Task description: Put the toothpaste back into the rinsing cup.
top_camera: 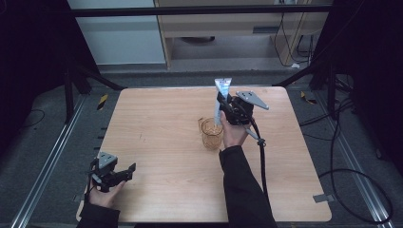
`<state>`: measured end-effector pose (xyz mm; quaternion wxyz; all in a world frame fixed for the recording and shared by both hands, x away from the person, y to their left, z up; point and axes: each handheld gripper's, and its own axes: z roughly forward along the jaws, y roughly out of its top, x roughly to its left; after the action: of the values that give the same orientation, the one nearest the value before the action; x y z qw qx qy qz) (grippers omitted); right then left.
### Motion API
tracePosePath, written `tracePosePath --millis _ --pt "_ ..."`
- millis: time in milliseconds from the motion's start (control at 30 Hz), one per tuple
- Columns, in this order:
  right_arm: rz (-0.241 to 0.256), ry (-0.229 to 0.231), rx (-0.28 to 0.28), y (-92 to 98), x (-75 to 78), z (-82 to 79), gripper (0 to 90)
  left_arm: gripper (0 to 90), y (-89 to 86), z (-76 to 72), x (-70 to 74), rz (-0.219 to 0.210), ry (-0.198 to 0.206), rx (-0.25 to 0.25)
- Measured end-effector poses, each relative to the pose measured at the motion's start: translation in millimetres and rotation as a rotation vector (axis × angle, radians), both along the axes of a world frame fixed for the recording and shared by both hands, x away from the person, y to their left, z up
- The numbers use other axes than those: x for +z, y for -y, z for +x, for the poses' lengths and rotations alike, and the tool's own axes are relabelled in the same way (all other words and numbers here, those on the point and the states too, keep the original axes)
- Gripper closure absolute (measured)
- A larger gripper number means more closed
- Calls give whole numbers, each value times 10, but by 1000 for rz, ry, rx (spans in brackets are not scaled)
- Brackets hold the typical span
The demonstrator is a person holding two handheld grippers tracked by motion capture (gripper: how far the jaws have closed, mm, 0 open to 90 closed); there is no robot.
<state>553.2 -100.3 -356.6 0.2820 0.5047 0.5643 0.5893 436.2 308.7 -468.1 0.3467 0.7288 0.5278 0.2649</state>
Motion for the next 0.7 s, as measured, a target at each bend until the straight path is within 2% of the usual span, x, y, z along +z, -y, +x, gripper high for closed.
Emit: tracePosePath --millis 267,700 --pt "2 -10 5 -90 -103 85 725 231 0 -2 3 -1 4 0" --pt "-24 -45 7 -180 -263 178 724 231 5 -4 5 1 5 -4"
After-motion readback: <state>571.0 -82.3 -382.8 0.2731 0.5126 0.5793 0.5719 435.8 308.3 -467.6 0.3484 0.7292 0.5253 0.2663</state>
